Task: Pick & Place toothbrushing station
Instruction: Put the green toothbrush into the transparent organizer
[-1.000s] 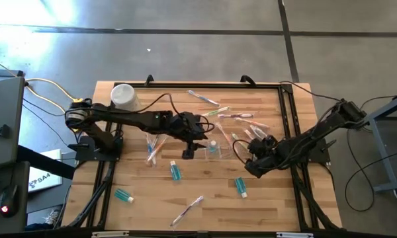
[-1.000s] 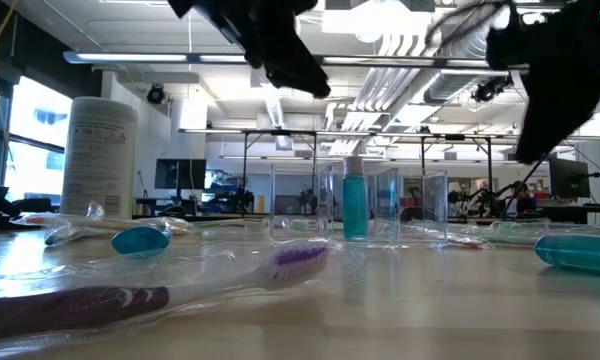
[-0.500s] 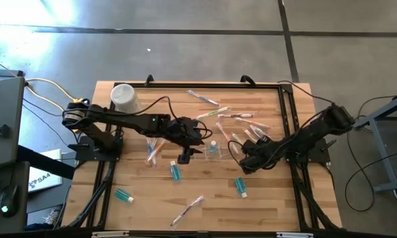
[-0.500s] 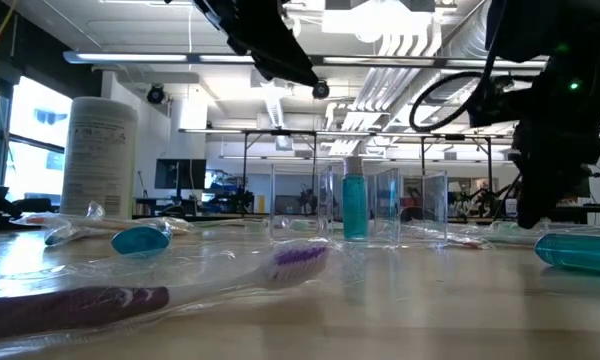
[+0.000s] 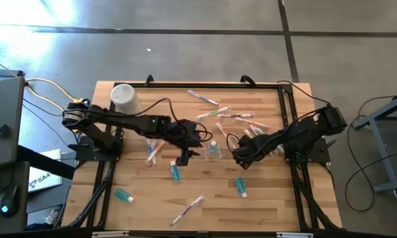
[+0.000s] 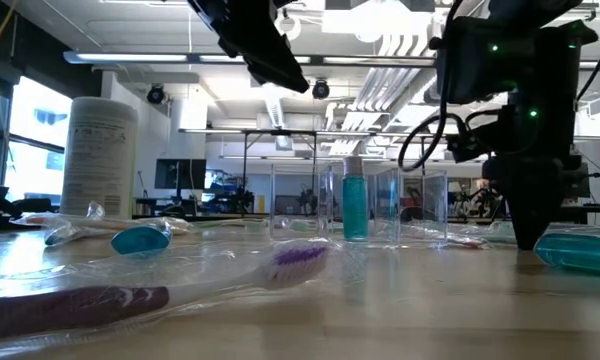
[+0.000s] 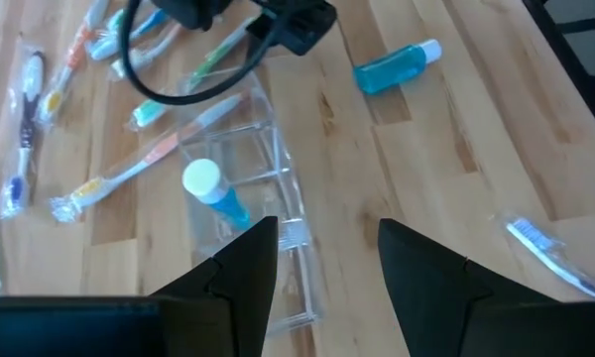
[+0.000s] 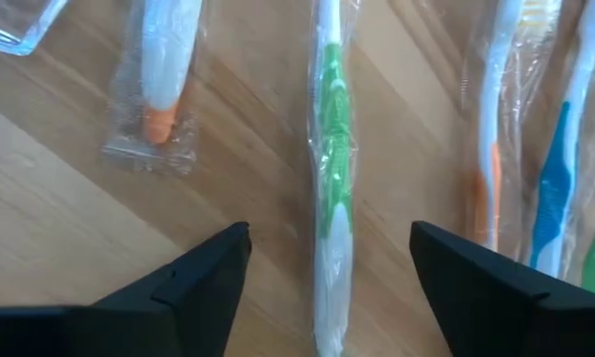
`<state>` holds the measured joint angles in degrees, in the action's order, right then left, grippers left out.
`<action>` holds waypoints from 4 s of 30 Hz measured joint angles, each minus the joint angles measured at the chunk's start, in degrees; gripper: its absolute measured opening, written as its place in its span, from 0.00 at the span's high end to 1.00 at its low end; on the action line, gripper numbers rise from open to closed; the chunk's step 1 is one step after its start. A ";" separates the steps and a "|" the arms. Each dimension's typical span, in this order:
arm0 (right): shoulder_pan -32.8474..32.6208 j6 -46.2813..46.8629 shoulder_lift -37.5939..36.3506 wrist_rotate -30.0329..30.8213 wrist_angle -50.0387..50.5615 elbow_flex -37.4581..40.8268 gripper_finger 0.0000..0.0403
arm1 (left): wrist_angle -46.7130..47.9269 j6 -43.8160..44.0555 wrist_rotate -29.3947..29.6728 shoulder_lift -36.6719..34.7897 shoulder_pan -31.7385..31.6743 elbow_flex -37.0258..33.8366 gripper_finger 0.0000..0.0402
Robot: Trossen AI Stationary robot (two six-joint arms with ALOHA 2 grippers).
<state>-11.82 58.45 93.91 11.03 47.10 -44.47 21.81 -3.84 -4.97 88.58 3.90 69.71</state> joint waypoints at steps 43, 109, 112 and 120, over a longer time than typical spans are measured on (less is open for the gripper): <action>-19.94 2.03 -15.17 24.05 11.38 -15.57 0.96 | 2.68 6.02 -0.70 1.77 1.83 -0.07 0.57; -21.24 -33.21 -13.29 40.02 -20.49 -15.96 0.74 | -28.93 -7.67 -2.64 -1.03 2.12 -0.06 0.99; -22.09 -33.21 -13.79 39.79 -20.38 -15.96 0.64 | -23.82 -6.45 -1.69 -3.70 2.69 -0.02 0.99; -23.55 -31.41 -14.42 38.30 -19.64 -15.96 0.48 | -8.44 1.32 1.41 -6.79 1.67 -0.02 0.99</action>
<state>-35.38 27.04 79.49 49.34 27.47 -60.43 13.36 -2.51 -3.56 81.79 5.58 69.69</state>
